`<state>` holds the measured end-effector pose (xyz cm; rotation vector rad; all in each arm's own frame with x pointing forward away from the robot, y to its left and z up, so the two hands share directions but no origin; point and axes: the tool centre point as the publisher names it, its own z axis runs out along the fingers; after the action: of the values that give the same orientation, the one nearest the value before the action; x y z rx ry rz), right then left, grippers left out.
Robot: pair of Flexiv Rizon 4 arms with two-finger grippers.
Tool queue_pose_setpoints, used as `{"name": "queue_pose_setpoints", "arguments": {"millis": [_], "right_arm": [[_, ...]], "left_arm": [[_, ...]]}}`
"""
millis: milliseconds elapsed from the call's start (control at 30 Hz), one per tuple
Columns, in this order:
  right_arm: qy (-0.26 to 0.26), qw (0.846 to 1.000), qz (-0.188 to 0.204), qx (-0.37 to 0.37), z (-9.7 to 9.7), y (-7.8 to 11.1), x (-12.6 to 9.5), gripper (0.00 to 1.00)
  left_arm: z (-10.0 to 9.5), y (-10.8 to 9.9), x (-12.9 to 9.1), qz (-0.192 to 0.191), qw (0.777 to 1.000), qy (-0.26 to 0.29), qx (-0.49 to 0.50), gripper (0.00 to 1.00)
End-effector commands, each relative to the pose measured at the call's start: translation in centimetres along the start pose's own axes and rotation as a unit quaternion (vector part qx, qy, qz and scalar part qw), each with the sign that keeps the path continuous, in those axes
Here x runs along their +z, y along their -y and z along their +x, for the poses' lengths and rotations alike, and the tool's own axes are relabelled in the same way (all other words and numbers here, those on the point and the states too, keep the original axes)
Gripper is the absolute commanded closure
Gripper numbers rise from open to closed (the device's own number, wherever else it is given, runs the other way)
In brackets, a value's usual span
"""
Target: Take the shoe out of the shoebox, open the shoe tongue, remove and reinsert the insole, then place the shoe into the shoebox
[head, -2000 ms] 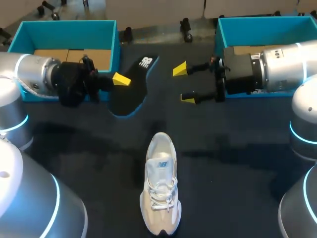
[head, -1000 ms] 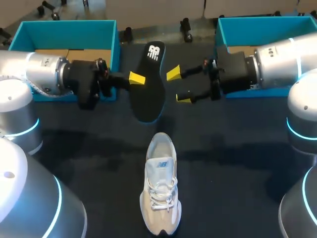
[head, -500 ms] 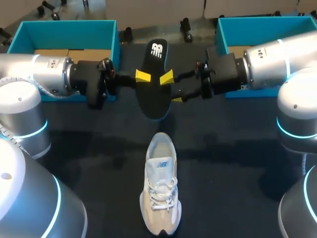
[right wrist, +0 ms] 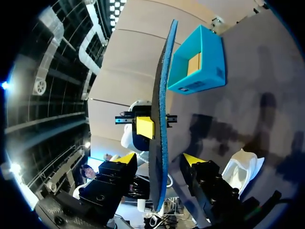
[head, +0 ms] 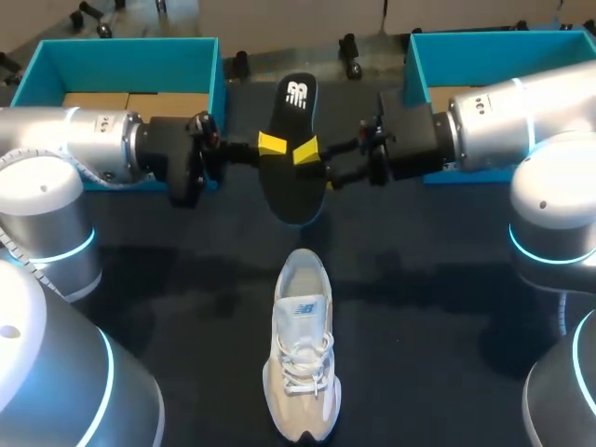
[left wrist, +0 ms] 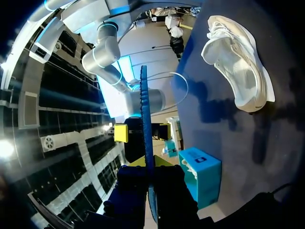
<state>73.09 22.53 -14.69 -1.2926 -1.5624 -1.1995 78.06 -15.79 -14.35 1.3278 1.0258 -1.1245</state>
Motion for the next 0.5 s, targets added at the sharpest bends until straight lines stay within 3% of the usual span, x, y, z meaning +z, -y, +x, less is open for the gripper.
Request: {"name": "queue_pose_setpoints", "arguments": {"millis": [33,500], "right_arm": [[0.003,1.000,-0.001,-0.001,0.06,-0.16,0.64,0.51],[0.001,1.000,-0.002,-0.002,0.00,-0.61,1.02,0.59]], "left_arm": [[0.21,-0.11,0.15,0.000,1.000,0.000,-0.002,1.00],[0.23,-0.25,0.00,0.000,1.000,0.001,-0.005,1.00]]}}
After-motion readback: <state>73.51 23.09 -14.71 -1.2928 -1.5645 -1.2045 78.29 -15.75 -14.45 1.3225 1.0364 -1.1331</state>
